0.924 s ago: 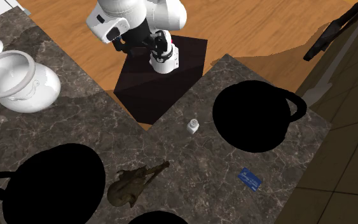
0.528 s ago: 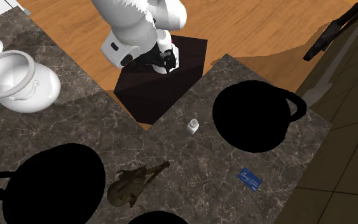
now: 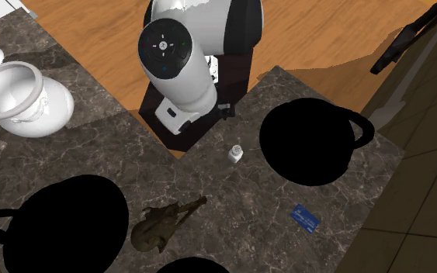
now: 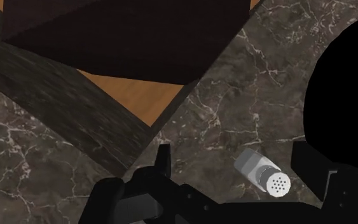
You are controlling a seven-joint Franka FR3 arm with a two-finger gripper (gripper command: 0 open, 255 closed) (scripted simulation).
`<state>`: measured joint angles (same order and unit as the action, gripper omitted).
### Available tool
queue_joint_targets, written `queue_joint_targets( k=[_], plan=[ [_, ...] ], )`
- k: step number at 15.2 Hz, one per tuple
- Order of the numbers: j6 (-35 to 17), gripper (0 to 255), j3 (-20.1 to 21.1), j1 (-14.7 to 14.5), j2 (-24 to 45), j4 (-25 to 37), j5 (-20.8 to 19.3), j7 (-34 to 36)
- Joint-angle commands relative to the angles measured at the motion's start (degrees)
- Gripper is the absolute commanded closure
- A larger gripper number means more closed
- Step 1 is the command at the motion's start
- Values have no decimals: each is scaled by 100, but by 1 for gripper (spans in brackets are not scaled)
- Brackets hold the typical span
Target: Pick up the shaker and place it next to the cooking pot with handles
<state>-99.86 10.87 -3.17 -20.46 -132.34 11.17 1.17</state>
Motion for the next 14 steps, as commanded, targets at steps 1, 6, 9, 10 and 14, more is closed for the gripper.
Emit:
queue_joint_targets(
  k=[1, 6, 9, 10, 14],
  plan=[
    [-230, 0, 98, -47, 418, 128, 75, 80],
    [-653, 0, 325, -180, 1513, 664, 186, 315],
    [-846, 0, 434, -274, 2185, 1065, 208, 459],
    [-871, 0, 448, -290, 2287, 1130, 208, 481],
    [-1179, 0, 478, -325, 2342, 882, 235, 471]
  ],
)
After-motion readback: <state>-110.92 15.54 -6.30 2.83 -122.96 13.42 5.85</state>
